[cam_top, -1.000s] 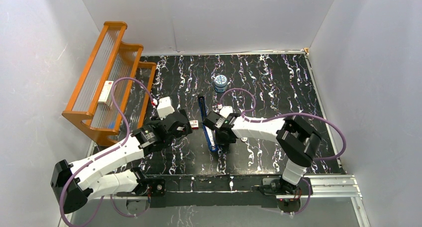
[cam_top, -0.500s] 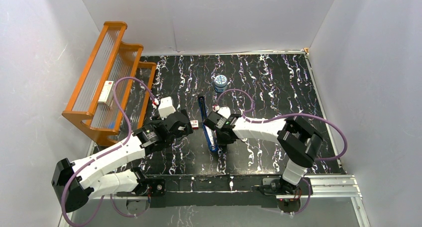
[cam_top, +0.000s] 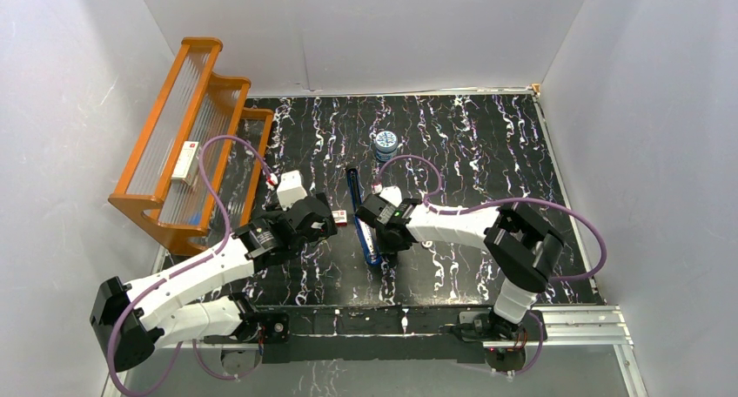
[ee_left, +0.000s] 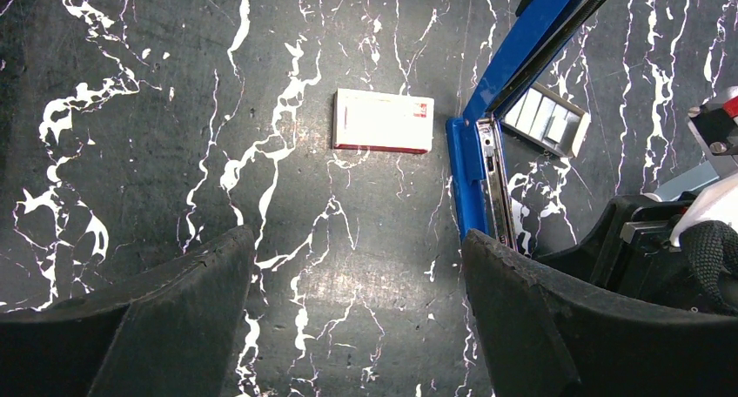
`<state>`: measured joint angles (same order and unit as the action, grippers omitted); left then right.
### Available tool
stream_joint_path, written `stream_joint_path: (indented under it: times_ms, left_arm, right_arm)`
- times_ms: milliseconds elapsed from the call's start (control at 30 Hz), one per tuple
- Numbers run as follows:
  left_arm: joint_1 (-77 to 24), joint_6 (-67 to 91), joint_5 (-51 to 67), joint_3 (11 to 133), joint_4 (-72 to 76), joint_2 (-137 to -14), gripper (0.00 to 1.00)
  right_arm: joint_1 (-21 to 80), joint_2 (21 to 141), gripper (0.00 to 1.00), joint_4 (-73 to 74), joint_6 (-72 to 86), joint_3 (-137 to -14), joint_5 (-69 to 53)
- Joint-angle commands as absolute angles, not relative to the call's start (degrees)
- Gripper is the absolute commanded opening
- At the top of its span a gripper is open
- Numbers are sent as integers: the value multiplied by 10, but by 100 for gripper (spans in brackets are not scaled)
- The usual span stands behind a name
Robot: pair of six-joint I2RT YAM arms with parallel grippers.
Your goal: Load the staples into the stapler
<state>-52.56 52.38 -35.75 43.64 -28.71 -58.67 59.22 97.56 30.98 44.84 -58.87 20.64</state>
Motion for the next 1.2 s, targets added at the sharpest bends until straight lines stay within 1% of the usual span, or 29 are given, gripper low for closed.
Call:
stream_joint_path:
  times_ms: [0,533,700,800,1067,1167]
  left_arm:
    - [-521,523,-380,429,-280,-572,86]
    - [-521,522,-378,425,-274,-580,86]
    - [-521,522,-376,424,-274,-580,86]
    - [-521,523,-376,423,-273,-579,86]
    - [-521,530,-373,419,-274,-584,86]
    - [-521,555,-376,412,-298,-582,86]
  right_arm:
    - [589,990,38,291,468,-588,220]
    - [588,983,31,306,493,-584,258]
    - [588,983,24,306,493,-581,254]
    - [588,976,22,306,493,-580,253]
    - [587,934,22,306,482,-592,277]
    - [588,911,23,291,463,-598,291]
